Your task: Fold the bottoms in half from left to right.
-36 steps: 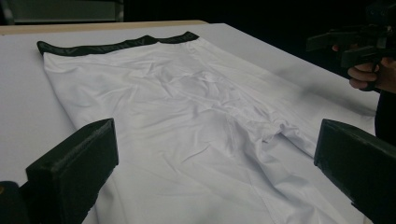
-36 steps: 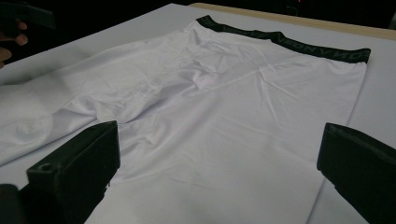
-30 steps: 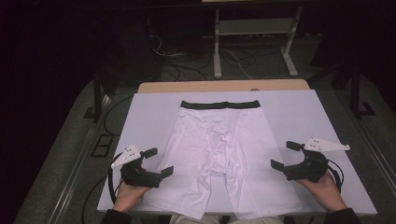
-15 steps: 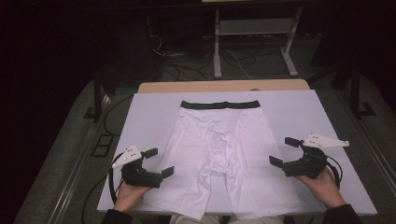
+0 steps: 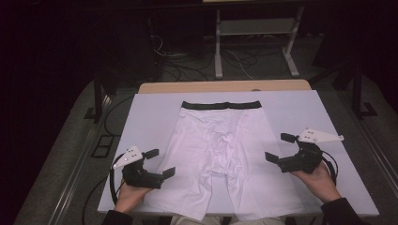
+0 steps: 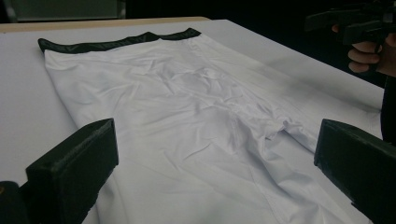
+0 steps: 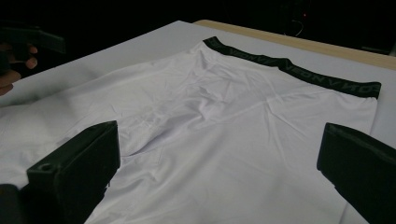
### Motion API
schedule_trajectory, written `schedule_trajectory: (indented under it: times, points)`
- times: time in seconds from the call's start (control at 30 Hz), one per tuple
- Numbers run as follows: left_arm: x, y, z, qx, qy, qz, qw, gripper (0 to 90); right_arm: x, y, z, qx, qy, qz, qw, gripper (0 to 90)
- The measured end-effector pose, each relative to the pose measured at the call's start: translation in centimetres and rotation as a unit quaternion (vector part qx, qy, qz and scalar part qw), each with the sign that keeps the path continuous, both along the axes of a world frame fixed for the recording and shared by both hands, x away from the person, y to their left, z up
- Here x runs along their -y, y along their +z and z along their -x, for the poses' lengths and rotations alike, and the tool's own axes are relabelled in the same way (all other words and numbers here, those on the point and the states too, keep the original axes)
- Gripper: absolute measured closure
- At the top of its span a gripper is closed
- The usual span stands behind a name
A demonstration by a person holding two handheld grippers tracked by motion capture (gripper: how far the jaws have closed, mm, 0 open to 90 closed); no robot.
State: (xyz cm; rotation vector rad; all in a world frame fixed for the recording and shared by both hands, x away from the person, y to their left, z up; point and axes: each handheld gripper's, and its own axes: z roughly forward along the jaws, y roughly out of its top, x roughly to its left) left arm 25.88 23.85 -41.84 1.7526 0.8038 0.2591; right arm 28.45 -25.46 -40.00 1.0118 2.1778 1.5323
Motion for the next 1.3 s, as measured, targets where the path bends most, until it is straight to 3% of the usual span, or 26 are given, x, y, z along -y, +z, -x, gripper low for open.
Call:
schedule_trajectory:
  times: [0.33,0.57,1.3]
  points:
    - [0.0,0.0,0.0,0.001,0.002,0.002,1.0,0.0,-1.0,0.9,-1.0,0.01,0.007,0.0,0.9999,0.0]
    - [0.0,0.0,0.0,0.001,0.002,0.002,1.0,0.0,-2.5,1.2,-2.0,0.007,0.019,0.016,0.9997,0.0]
    - [0.0,0.0,-0.1,0.0,0.004,0.007,1.0,0.0,-5.9,1.5,-4.6,-0.003,0.048,0.034,0.9983,0.0]
